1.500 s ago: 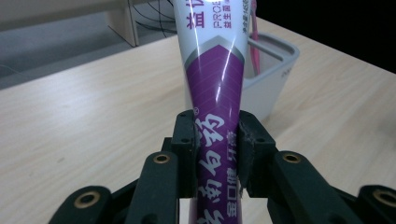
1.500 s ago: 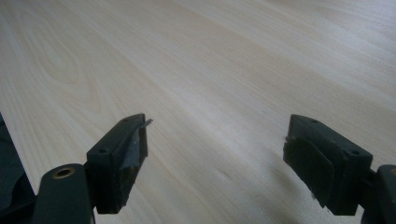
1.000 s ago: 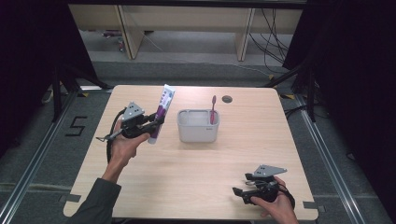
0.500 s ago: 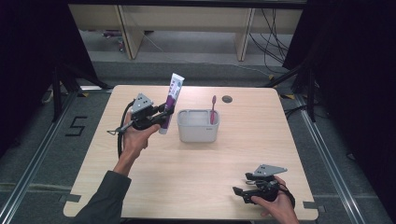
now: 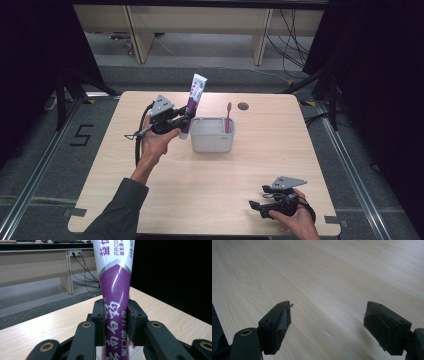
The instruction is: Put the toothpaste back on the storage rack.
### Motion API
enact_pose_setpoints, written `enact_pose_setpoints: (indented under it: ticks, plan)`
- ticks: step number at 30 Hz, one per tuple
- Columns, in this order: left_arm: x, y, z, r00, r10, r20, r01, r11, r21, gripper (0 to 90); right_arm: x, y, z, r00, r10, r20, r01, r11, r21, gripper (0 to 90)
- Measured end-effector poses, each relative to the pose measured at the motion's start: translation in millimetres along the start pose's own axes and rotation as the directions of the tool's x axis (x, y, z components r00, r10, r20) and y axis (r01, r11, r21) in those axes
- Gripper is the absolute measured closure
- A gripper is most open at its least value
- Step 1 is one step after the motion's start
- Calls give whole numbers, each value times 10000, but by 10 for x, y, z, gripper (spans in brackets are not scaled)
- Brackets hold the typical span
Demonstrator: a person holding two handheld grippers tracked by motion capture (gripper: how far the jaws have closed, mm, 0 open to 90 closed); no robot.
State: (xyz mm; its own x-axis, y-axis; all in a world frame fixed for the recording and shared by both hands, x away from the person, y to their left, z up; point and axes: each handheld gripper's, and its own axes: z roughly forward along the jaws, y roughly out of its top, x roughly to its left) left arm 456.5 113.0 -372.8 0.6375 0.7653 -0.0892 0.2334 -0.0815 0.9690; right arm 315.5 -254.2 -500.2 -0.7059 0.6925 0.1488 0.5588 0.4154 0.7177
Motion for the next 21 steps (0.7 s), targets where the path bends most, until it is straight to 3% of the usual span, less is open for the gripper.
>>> enact_pose_setpoints:
  ticks: [21]
  plan:
    - [-248,106,449,9992,206,341,-196,9994,-302,709,-1,0,0,10000,-31,-93,31,10000,-9,221]
